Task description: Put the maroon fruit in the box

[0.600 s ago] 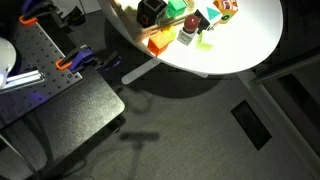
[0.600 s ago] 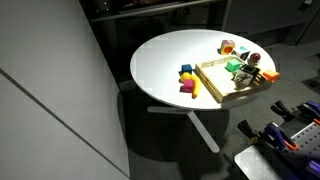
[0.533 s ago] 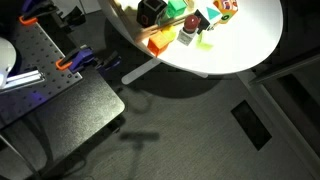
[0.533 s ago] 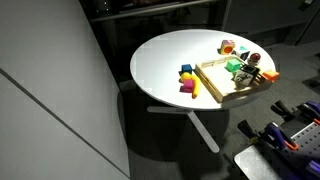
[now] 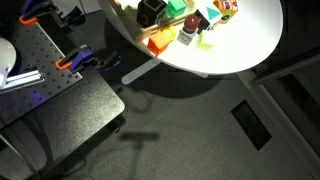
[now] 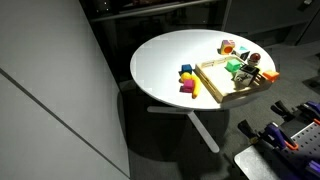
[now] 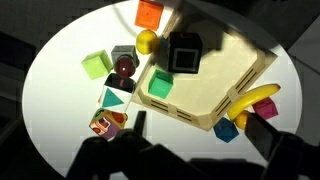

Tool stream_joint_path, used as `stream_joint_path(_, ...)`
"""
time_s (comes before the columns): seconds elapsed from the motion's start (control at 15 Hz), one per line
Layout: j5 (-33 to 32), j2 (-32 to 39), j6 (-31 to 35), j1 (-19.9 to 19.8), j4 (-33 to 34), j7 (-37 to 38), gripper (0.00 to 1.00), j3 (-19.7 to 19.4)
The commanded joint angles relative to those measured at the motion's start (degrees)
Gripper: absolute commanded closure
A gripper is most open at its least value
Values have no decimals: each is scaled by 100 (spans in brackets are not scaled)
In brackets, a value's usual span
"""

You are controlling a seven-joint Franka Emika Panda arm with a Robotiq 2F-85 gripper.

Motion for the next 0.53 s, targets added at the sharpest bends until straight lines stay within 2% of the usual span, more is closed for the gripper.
stream_joint_path(0.0, 152, 415, -89, -30, 405, -65, 0, 189)
stream_joint_path(0.47, 60, 1430, -366, -146, 1357, 34, 0, 446)
